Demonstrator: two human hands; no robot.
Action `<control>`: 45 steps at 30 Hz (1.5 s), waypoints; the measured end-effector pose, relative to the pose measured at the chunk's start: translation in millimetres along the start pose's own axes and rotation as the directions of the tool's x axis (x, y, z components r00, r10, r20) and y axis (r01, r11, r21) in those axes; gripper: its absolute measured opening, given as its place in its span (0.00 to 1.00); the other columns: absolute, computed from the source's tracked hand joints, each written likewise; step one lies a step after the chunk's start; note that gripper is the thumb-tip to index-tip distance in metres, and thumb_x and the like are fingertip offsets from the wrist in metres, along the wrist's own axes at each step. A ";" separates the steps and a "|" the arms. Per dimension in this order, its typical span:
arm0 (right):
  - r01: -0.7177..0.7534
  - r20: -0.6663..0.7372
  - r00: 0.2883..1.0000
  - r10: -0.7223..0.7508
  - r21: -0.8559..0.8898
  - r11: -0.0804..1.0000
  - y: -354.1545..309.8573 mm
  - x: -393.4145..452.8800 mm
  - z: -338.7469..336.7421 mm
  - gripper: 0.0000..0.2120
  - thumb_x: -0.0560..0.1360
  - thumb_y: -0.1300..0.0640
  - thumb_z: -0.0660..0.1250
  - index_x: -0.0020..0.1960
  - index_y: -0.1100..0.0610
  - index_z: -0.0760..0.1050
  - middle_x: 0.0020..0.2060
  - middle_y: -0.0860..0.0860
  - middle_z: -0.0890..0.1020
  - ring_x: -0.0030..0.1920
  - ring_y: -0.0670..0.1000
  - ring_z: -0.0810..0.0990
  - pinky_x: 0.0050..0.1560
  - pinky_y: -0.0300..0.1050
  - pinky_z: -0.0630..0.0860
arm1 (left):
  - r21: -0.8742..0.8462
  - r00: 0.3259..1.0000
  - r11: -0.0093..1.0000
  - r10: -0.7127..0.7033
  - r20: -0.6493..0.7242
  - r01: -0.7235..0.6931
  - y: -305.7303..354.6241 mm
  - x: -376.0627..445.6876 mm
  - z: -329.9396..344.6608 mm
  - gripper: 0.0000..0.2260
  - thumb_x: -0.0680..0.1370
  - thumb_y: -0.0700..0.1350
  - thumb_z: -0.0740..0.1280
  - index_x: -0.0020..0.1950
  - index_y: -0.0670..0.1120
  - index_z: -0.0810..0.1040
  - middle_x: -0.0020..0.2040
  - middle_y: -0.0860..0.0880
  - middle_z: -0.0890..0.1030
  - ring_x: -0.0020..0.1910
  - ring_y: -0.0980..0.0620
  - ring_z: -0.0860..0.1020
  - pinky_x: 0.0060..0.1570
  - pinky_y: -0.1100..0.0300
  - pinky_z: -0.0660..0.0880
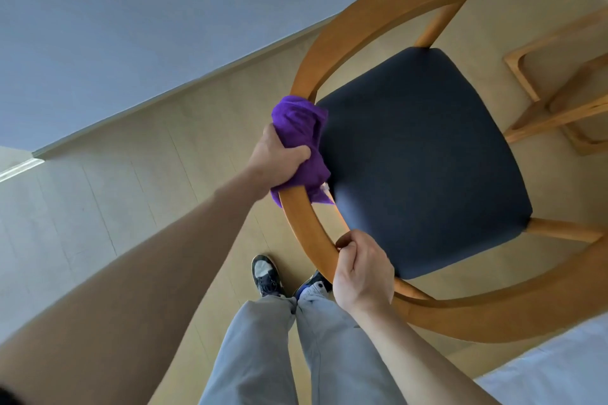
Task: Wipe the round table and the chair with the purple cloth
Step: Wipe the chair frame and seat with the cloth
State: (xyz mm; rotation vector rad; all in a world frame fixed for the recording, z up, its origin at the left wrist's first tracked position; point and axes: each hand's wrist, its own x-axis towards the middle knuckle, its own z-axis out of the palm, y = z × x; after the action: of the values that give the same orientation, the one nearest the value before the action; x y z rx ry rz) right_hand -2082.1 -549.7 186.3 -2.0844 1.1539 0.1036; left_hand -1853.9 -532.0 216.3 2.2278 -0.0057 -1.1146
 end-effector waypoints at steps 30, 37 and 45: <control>0.026 -0.060 0.998 -0.025 0.007 1.000 4.0 -2.3 4.5 0.12 0.74 0.48 0.48 0.40 0.44 0.70 0.35 0.40 0.75 0.36 0.46 0.75 0.37 0.38 0.71 | 0.430 0.983 0.892 0.177 -0.051 -0.138 40.9 59.2 7.1 0.24 0.81 0.49 0.64 0.73 0.43 0.58 0.55 0.44 0.76 0.49 0.44 0.78 0.48 0.49 0.77; 0.008 -0.037 0.999 -0.008 -0.002 1.000 1.3 -4.0 3.2 0.13 0.75 0.46 0.47 0.42 0.43 0.70 0.37 0.39 0.74 0.38 0.46 0.78 0.37 0.43 0.79 | 0.374 0.989 0.918 0.149 -0.009 -0.135 -1.1 10.7 9.0 0.30 0.84 0.48 0.61 0.81 0.47 0.49 0.71 0.44 0.69 0.58 0.48 0.73 0.52 0.54 0.75; -0.013 -0.024 1.000 0.014 0.037 0.999 -2.0 -3.4 -0.6 0.12 0.74 0.50 0.51 0.39 0.44 0.72 0.34 0.38 0.76 0.36 0.45 0.78 0.36 0.34 0.75 | 0.571 0.986 0.816 0.154 -0.063 -0.091 23.8 39.9 10.6 0.29 0.84 0.53 0.59 0.80 0.44 0.51 0.67 0.44 0.72 0.60 0.43 0.77 0.57 0.47 0.78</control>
State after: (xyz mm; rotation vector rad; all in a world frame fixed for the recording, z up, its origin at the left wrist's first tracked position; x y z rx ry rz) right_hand -2082.7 -547.0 189.3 -2.0512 1.1764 0.0631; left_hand -1829.6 -567.6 196.0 2.7613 -0.4944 -1.0073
